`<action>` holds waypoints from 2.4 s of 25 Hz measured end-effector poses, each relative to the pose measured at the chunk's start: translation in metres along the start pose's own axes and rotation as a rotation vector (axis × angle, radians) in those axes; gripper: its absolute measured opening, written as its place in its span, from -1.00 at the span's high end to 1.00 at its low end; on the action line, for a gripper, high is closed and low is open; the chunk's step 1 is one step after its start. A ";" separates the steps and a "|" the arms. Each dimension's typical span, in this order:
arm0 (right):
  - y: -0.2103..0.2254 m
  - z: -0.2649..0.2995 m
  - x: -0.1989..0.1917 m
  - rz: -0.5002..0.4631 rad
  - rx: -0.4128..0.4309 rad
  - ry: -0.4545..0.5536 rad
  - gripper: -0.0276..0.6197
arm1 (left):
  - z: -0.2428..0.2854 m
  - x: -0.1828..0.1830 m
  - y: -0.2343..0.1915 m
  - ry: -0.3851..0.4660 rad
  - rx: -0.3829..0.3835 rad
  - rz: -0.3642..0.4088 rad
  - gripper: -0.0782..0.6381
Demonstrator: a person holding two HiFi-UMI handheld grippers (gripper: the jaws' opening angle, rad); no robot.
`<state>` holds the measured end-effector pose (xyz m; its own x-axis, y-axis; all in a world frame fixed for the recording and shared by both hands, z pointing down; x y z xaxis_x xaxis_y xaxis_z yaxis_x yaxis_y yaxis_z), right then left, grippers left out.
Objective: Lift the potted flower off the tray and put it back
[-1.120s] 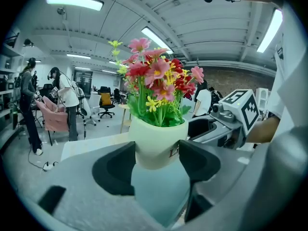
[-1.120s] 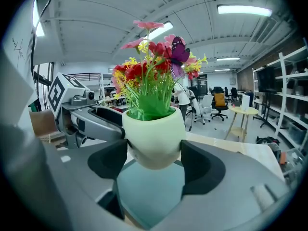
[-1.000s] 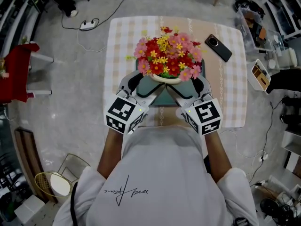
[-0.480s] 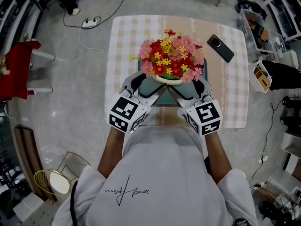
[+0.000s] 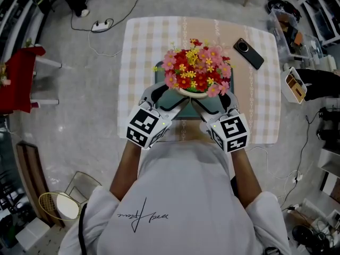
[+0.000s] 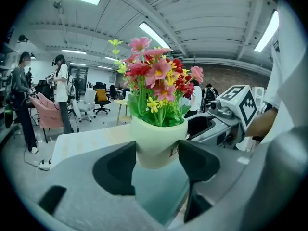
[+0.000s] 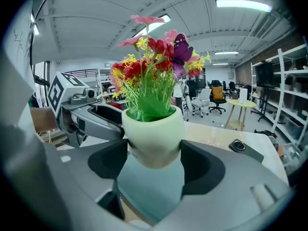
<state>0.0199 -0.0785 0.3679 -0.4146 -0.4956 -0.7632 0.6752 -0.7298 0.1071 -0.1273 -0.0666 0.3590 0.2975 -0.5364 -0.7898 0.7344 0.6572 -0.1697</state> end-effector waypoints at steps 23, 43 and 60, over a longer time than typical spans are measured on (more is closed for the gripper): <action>0.016 -0.008 -0.044 0.060 -0.047 -0.055 -0.17 | 0.036 -0.016 0.022 -0.057 -0.069 0.052 0.05; 0.028 -0.013 -0.081 0.111 -0.067 -0.088 -0.17 | 0.065 -0.033 0.041 -0.117 -0.096 0.085 0.06; 0.040 -0.005 -0.104 0.139 -0.075 -0.120 -0.17 | 0.090 -0.046 0.044 -0.136 -0.115 0.088 0.07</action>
<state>0.0929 -0.0537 0.4485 -0.3814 -0.6450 -0.6622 0.7729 -0.6155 0.1544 -0.0540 -0.0603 0.4412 0.4430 -0.5354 -0.7191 0.6292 0.7570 -0.1760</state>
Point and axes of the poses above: the fingertips, and each gripper's own axes: z forward along the fingers, y to its right, x out of its top, the point moved 7 cm from there along -z, backward along the fingers, and after that the axes turned 11 degrees about -y, right-handed, at the moved point
